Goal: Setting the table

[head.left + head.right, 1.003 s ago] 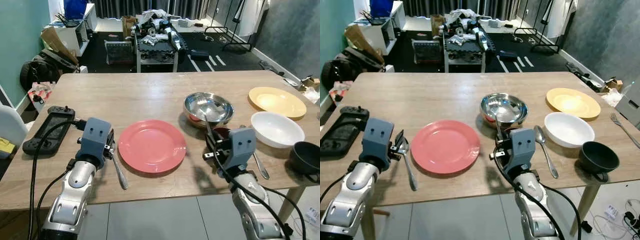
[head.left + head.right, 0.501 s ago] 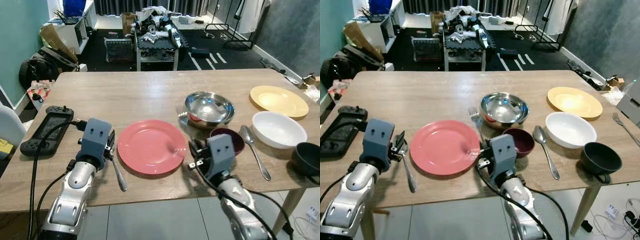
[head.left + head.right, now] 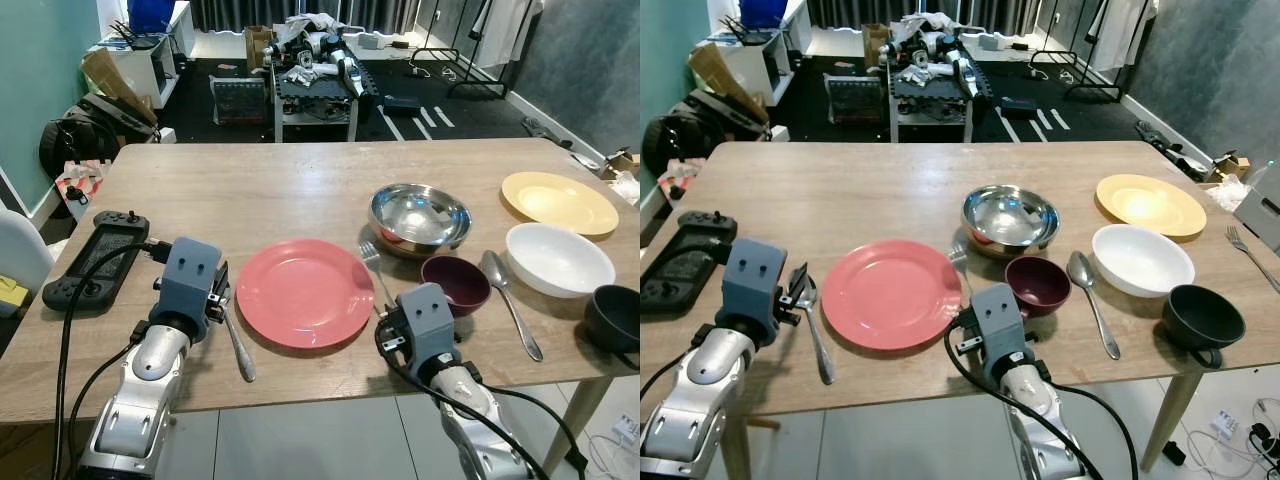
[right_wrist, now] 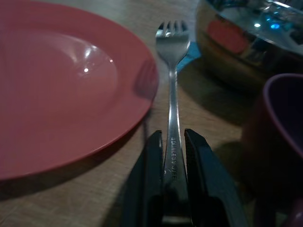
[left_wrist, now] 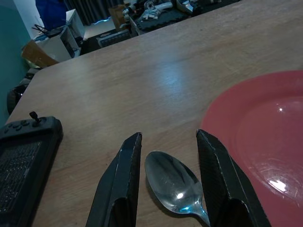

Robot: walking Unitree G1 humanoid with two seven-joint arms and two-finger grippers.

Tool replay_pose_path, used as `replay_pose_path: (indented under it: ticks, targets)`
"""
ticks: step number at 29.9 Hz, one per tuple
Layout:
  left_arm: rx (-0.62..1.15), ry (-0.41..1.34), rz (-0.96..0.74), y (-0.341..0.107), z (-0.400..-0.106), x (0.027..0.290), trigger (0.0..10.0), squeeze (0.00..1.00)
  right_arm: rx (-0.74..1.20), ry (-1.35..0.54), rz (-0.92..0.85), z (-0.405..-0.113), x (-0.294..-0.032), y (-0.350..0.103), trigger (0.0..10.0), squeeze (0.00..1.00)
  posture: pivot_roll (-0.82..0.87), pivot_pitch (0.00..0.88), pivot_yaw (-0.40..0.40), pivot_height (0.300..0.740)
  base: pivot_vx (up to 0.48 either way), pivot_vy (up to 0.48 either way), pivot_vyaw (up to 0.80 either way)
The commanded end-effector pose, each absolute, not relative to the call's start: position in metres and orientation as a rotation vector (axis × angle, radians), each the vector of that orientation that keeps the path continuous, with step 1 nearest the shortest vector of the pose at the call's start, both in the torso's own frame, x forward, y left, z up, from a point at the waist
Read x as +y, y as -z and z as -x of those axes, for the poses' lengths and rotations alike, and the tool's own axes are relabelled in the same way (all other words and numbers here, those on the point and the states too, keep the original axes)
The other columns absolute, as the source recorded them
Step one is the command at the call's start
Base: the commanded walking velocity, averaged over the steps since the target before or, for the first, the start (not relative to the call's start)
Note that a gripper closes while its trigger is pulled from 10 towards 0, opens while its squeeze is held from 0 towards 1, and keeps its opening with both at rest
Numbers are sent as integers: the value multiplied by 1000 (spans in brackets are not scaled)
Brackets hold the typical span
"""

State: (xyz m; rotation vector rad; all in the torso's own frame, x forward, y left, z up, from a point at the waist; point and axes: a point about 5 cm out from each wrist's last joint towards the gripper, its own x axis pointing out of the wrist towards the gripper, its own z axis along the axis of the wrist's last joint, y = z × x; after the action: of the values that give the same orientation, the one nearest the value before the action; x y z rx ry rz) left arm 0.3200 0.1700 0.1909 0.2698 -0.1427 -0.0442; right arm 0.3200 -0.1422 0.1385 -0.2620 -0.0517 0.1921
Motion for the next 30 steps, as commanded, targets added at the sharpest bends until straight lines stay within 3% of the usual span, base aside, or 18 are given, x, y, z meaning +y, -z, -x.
replay_pose_path:
  ticks: [1, 2, 3, 10, 11, 12, 23, 30]
  targets:
    - [-120, 45, -269, -185, -317, 171, 10000, 0, -28, -171, 270, -321, -147, -134, 10000, 749, 97, 128, 51, 740, 0, 0, 0]
    - [-120, 45, -268, -185, -317, 171, 10000, 0, -28, -160, 271, -321, -149, -134, 10000, 749, 96, 129, 52, 740, 0, 0, 0]
    - [-119, 45, -267, -185, -317, 171, 10000, 0, -29, -145, 259, -322, -150, -135, 10000, 1000, 96, 129, 51, 740, 0, 0, 0]
    - [-117, 45, -264, -185, -317, 170, 10000, 0, -58, -106, 191, -322, -154, -142, 10000, 1000, 91, 130, 52, 740, 0, 0, 0]
    - [-117, 46, -263, -185, -317, 170, 10000, 0, -74, -94, 167, -322, -156, -146, 10000, 737, 91, 130, 52, 740, 0, 0, 0]
    - [-117, 47, -263, -185, -317, 170, 10000, 0, -98, -85, 135, -321, -158, -151, 10000, 0, 90, 130, 51, 740, 0, 0, 0]
    - [-112, 58, -262, -183, -315, 167, 10000, 0, -348, -156, -84, -299, -165, -211, 10000, 0, 76, 132, 58, 740, 0, 0, 0]
    - [-112, 70, -259, -183, -317, 164, 10000, 0, -316, 6, 16, -299, -200, -205, 10000, 0, 68, 131, 60, 740, 0, 0, 0]
